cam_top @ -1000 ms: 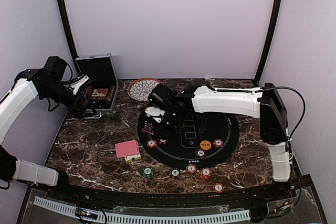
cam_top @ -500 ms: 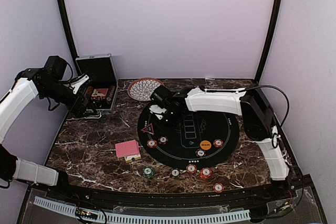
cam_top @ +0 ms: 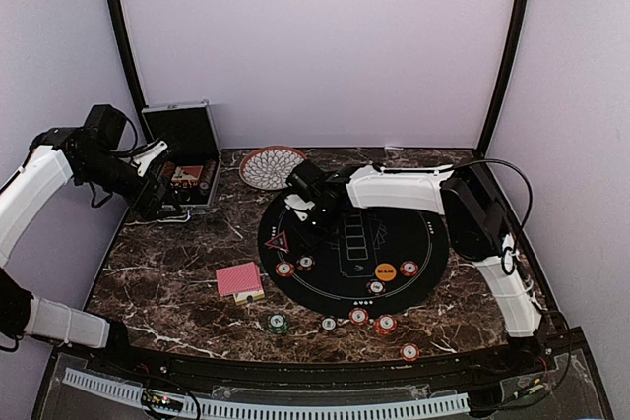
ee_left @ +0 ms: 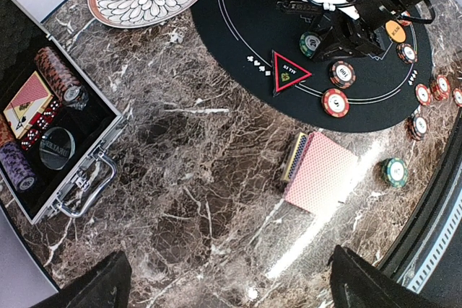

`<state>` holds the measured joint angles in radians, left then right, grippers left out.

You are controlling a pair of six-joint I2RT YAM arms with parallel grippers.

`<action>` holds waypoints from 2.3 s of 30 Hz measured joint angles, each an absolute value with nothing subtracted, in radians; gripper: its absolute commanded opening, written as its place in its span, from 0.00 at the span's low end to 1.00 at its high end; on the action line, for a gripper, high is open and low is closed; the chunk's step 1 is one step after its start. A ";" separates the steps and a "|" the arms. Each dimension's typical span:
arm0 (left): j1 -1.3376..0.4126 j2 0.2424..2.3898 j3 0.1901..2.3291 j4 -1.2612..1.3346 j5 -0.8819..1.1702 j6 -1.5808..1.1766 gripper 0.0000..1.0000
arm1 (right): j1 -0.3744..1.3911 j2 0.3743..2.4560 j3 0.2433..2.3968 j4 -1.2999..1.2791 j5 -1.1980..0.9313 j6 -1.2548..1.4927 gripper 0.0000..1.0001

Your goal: Distribute texas hold em gaming equipment

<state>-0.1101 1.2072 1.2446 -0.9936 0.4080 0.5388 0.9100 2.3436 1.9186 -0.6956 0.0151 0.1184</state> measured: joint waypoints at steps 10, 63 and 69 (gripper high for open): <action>-0.110 1.211 1.245 -0.994 0.408 0.539 0.99 | 0.904 2.374 1.960 -0.695 -0.023 0.136 0.30; -0.110 1.185 1.245 -0.998 0.404 0.540 0.99 | 1.270 2.145 1.664 -0.704 -0.101 0.032 0.75; -0.111 1.183 1.245 -1.001 0.404 0.540 0.99 | 1.275 2.175 1.670 -0.704 -0.105 0.021 0.72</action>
